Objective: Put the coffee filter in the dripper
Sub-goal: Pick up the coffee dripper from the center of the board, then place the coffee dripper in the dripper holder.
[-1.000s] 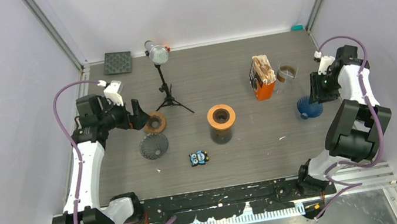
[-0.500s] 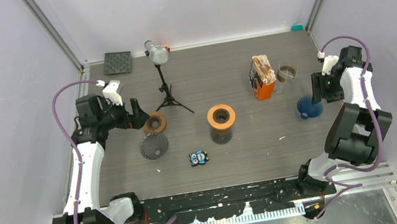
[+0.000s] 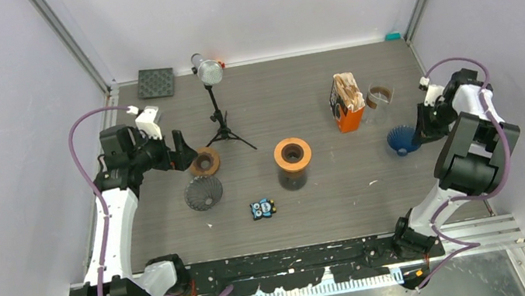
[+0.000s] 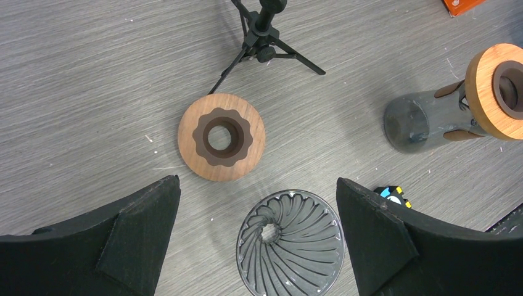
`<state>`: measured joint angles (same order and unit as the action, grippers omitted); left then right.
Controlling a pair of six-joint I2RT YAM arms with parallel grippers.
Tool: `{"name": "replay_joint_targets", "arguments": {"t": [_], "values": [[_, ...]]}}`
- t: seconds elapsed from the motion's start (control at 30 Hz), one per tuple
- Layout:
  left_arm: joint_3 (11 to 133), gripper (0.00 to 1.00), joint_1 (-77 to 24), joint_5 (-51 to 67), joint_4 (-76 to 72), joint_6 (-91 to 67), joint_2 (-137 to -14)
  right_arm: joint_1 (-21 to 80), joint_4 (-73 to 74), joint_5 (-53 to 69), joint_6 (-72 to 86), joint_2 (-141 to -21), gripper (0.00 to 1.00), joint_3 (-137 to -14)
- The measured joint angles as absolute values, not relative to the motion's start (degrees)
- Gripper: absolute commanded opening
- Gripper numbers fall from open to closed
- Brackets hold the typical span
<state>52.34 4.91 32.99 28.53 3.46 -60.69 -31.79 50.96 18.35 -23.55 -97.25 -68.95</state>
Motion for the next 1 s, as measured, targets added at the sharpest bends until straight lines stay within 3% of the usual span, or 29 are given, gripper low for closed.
{"name": "replay_joint_targets", "arguments": {"t": [0.47, 0.67, 0.8, 1.0], "values": [[52.71, 1.0, 4.91, 34.79, 30.41, 5.43, -60.07, -27.9, 62.76, 27.94, -22.02, -92.75, 0.01, -81.6], [53.74, 0.99, 4.91, 41.36, 32.47, 5.85, -59.0, -7.94, 64.6, 30.06, -16.16, -88.47, 0.01, -87.79], [53.65, 0.94, 4.91, 46.52, 31.4, 2.7, -57.41, 4.62, 65.06, 30.65, -11.77, -88.95, 0.01, -92.75], [50.74, 0.88, 4.25, 52.03, 21.85, -7.94, -55.99, 16.1, 66.13, 30.48, -8.19, -94.67, 0.01, -102.04]]}}
